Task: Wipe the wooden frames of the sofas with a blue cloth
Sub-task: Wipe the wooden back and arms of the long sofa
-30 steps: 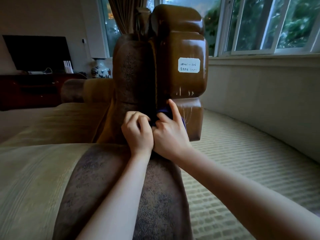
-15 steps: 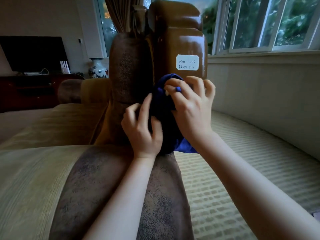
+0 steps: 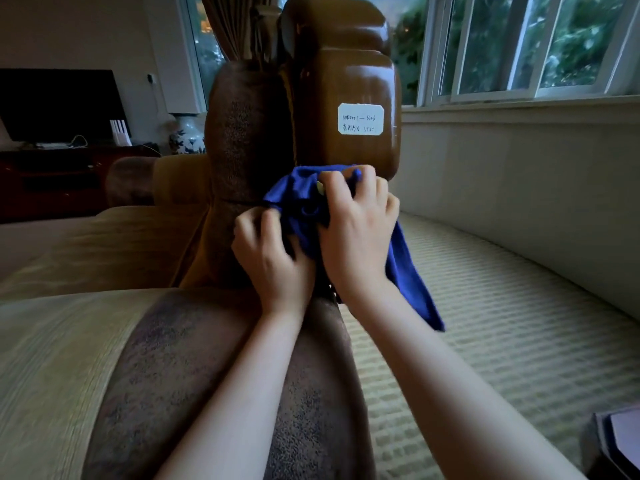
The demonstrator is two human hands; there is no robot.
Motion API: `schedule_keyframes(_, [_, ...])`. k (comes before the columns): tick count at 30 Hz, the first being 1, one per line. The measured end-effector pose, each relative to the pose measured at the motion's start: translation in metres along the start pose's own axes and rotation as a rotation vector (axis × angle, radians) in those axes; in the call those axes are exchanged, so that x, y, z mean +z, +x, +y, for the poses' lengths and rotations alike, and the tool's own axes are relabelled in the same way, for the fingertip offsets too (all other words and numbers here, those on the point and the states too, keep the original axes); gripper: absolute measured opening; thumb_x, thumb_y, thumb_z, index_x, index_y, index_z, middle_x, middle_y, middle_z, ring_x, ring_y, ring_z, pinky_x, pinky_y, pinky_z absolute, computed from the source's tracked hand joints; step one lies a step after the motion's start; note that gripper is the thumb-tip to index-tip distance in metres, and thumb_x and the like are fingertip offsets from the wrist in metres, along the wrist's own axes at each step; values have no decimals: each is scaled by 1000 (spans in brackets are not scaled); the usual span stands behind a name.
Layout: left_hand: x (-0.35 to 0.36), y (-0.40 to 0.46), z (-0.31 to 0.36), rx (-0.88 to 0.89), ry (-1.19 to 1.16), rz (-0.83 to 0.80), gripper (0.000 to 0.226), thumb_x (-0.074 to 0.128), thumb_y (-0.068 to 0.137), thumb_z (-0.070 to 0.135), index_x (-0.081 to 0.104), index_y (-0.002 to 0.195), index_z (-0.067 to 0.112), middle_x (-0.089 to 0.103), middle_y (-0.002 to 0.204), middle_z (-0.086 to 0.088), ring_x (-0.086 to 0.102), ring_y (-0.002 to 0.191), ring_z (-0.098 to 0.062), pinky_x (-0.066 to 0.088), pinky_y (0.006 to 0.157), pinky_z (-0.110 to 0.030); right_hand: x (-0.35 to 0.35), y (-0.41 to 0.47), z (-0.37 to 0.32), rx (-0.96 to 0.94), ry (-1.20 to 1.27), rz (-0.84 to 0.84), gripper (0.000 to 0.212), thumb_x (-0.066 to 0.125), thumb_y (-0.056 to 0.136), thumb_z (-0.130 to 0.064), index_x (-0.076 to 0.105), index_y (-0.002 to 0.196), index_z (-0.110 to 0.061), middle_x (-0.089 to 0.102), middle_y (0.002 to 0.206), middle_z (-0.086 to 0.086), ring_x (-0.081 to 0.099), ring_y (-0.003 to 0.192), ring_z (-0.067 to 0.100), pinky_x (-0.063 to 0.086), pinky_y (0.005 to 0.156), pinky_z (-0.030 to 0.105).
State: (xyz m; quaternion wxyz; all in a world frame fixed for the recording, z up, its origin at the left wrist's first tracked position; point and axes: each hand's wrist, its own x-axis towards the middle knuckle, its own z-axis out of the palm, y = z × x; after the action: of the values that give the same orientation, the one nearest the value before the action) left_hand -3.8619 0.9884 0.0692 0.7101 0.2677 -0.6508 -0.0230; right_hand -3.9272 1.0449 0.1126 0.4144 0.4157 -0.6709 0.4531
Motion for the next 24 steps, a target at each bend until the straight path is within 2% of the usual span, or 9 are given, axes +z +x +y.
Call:
schedule_keyframes(2, [2, 0, -1, 61, -23, -15, 21, 56, 75, 7, 64, 94, 6, 55, 94, -23, 53, 86, -33, 44, 75, -41, -10, 3, 25, 53, 44, -29, 29, 60, 63, -10, 62, 92, -11, 57, 94, 13, 55, 83, 33, 41, 71, 38])
schedule_keyframes(6, [6, 1, 7, 87, -77, -37, 31, 46, 72, 5, 71, 90, 2, 55, 91, -19, 56, 78, -33, 48, 73, -44, -18, 8, 56, 346, 226, -90, 37, 41, 64, -8, 58, 96, -1, 53, 104, 17, 52, 91, 38, 42, 72, 41])
schedule_keyframes(8, [8, 1, 8, 68, -80, -46, 32, 45, 72, 7, 70, 91, 2, 55, 92, -20, 55, 81, -32, 47, 75, -42, -17, 2, 47, 339, 270, -63, 40, 38, 62, -7, 58, 96, 2, 54, 107, 19, 51, 93, 37, 42, 77, 41])
schedule_keyframes(11, [8, -2, 2, 41, -110, -50, 30, 42, 80, 15, 64, 91, -3, 54, 94, -23, 51, 86, -31, 42, 77, -39, -7, -17, 19, 97, 179, -40, 39, 53, 67, -7, 63, 104, -1, 59, 112, 19, 50, 97, 34, 42, 85, 40])
schedule_keyframes(13, [5, 0, -4, -88, -207, -8, 36, 38, 84, 21, 61, 90, -7, 53, 93, -23, 50, 88, -28, 41, 81, -35, -1, -23, 3, -30, 80, -61, 33, 59, 72, -15, 67, 103, -6, 61, 111, 14, 52, 96, 34, 43, 84, 42])
schedule_keyframes(16, [1, 5, -5, -302, -328, 113, 39, 36, 76, 19, 59, 94, -7, 52, 93, -14, 46, 88, -20, 35, 83, -16, -1, -15, -4, -213, -68, -98, 17, 61, 71, -22, 68, 82, -11, 62, 98, 10, 53, 90, 32, 38, 79, 41])
schedule_keyframes(19, [2, 6, -7, -354, -418, 140, 39, 35, 76, 19, 56, 100, -4, 51, 93, -7, 46, 85, -17, 38, 81, -22, 2, -8, -3, -470, -144, -138, 16, 52, 75, -14, 65, 67, -9, 61, 84, 9, 51, 91, 30, 33, 77, 41])
schedule_keyframes(21, [3, 8, -9, -432, -464, 168, 43, 35, 75, 23, 54, 103, -3, 51, 94, -12, 47, 83, -17, 40, 78, -25, 7, -10, -5, -521, -151, -187, 22, 47, 74, -13, 65, 62, -9, 59, 75, 8, 54, 95, 29, 33, 79, 40])
schedule_keyframes(24, [1, 7, -7, -442, -470, 147, 45, 34, 75, 25, 53, 105, -3, 51, 92, -16, 47, 83, -20, 40, 77, -28, 8, -37, 7, -513, -116, -253, 23, 46, 77, -18, 67, 69, -12, 65, 85, 5, 54, 112, 25, 32, 86, 39])
